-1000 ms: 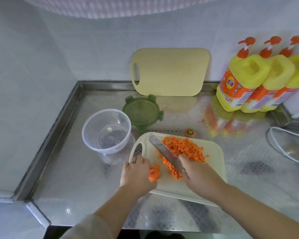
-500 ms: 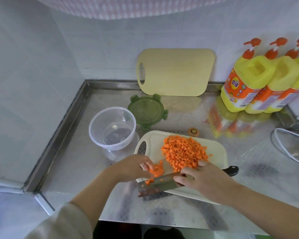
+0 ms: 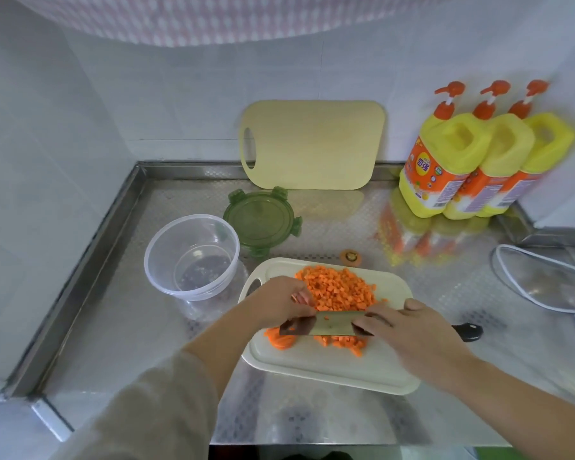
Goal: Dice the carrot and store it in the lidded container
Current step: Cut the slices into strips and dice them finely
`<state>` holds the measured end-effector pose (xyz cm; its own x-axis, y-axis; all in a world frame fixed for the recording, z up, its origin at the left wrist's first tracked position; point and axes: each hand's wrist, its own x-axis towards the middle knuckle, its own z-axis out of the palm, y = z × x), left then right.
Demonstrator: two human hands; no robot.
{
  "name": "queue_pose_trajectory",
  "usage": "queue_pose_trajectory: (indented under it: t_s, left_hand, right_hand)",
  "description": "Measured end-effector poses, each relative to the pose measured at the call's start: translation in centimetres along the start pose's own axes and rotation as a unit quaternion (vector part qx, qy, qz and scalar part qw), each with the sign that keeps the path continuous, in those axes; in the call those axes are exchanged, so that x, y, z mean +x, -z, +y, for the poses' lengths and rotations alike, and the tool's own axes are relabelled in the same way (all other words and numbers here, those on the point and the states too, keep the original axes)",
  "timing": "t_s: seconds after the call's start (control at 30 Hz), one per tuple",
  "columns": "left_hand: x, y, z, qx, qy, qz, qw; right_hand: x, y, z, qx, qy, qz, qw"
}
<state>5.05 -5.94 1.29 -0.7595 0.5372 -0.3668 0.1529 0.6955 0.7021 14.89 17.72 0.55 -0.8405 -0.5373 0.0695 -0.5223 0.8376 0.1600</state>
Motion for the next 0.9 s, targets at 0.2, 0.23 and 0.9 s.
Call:
queue_pose_trajectory:
  t_s: [0.2,0.23,0.9]
  left_hand:
    - [2.3,-1.2,1.0,0.040,0.008,0.068,0.997]
    - [2.7,-1.2,1.0,0.026,0.017,0.080,0.996]
    - [5.4,-2.4,3.0,0.207,-0.064,-0.011,0.976]
  right_hand:
    - [-2.2,0.5,1.6,-0.010,-0.037,0.009,0.999]
    - [-2.4,0.6,1.7,-0.011,-0.041,0.011,0.999]
    - [-1.7,1.6,1.9,0.024,-0.068,-0.085,0.994]
